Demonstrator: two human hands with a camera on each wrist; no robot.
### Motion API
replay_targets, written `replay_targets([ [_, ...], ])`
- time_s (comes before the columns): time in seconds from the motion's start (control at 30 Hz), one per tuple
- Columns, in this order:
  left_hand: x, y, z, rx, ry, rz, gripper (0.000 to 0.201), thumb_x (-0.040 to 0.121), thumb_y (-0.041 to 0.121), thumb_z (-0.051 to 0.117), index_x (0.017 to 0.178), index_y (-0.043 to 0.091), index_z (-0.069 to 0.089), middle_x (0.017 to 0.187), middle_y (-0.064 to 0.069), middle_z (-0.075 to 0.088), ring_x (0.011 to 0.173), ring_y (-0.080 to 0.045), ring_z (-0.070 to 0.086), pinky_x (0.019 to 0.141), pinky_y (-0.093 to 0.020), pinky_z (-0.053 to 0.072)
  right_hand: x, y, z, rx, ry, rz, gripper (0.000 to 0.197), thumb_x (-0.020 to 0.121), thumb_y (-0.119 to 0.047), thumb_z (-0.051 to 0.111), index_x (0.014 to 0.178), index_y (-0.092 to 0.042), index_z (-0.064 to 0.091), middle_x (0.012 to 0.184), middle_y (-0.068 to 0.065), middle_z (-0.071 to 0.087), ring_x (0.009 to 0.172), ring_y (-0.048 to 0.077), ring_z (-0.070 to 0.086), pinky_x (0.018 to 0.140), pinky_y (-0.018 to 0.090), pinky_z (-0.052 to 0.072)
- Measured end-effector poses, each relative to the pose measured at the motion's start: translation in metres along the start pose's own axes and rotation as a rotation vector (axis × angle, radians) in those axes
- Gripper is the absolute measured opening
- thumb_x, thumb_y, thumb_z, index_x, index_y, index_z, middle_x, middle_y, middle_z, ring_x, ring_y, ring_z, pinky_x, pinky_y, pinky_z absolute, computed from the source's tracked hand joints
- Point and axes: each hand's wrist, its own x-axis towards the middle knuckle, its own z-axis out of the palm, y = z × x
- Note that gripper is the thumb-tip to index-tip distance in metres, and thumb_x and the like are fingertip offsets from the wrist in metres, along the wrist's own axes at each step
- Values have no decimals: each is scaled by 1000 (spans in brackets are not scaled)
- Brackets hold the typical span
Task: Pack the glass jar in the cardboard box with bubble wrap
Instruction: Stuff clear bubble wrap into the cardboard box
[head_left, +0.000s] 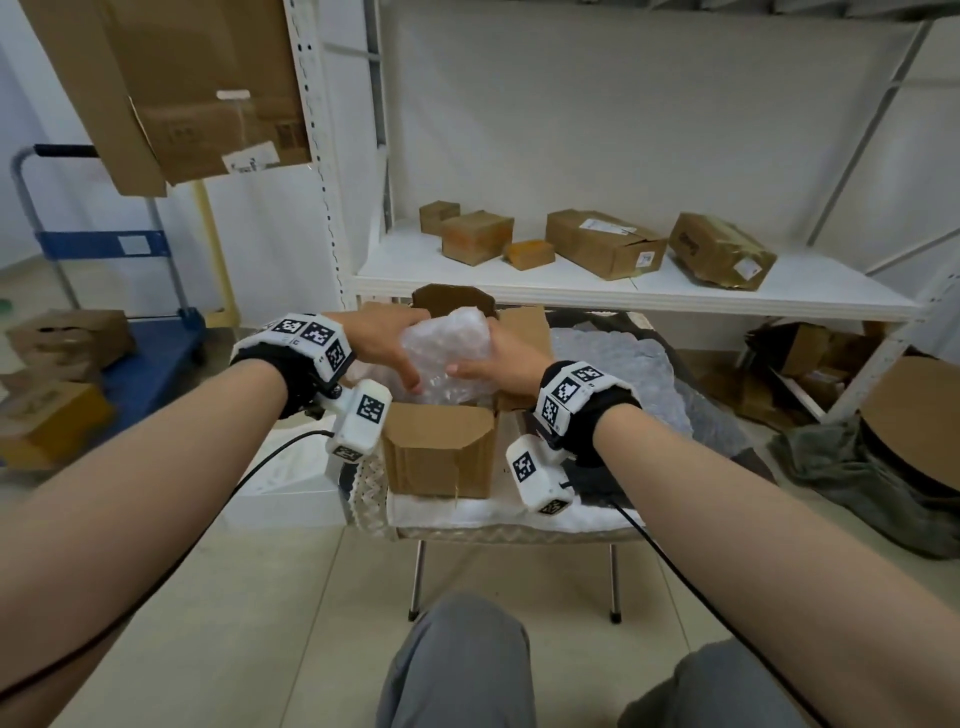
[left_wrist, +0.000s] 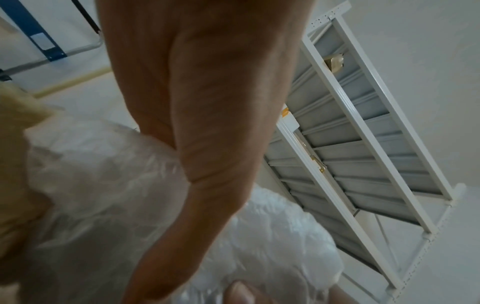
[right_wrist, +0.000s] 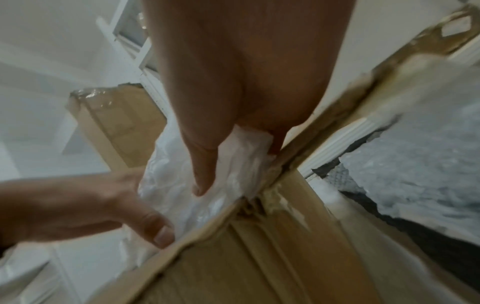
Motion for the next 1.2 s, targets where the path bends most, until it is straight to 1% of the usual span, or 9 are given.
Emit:
replay_targets([
  [0.1,-2,4,1,65,-54,32,74,48,47,86,113,36,52,110,4,61,104,-20,54,99,-44,43,3,-4,6,-277,-104,7,113,61,-80,56,150,-17,30,143,8,48,130,29,48,109,48,41],
  [0.2,-4,13,5,100,-146,40,66,72,20,82,131,19,52,124,-3,60,116,-23,54,104,-41,42,-8,-11,2,-560,-200,54,87,79,-71,53,147,-19,39,141,10,49,130,32,45,109,41,38],
  [0.27,-1,14,11,119,-161,37,51,81,13,75,128,14,55,126,-6,61,114,-23,57,102,-38,45,-12,-17,-8,-465,-260,114,77,82,-63,62,139,-12,49,132,11,55,121,31,52,100,36,43],
  [0.37,3,21,18,222,-171,28,26,87,11,64,112,16,58,123,-11,62,104,-25,57,91,-33,46,-9,-31,-24,-197,-168,115,86,82,-58,65,151,-17,36,150,8,45,135,27,45,112,41,38],
  [0.47,10,26,29,285,-189,24,43,91,7,54,134,12,49,129,-11,58,114,-28,56,78,-28,43,-6,-41,-27,-286,-220,108,65,86,-40,69,144,-20,46,144,2,52,131,22,50,108,39,44],
  [0.63,12,25,42,303,-272,51,30,96,19,53,125,11,56,111,-7,62,94,-22,59,77,-30,45,-3,-43,-13,-625,-381,137,70,76,-10,80,137,-23,48,124,1,58,106,24,63,85,40,59],
  [0.83,13,10,19,209,-168,72,36,69,50,75,96,28,66,92,9,69,86,-13,63,81,-32,54,18,-32,3,-861,-336,101,63,54,-37,75,114,-22,62,97,1,71,84,22,69,76,39,61],
  [1.0,13,-3,5,105,-321,91,8,74,27,78,82,25,78,87,6,74,76,-6,62,72,-22,49,25,-17,18,-901,-356,97,24,88,-21,68,111,-16,68,105,7,72,95,27,69,77,31,53],
  [1.2,24,8,21,366,-345,86,24,79,5,67,86,25,78,66,15,66,53,1,58,52,-13,47,50,2,34,-1045,-428,145,27,70,-29,74,63,-38,50,91,-1,59,81,31,60,83,49,57],
])
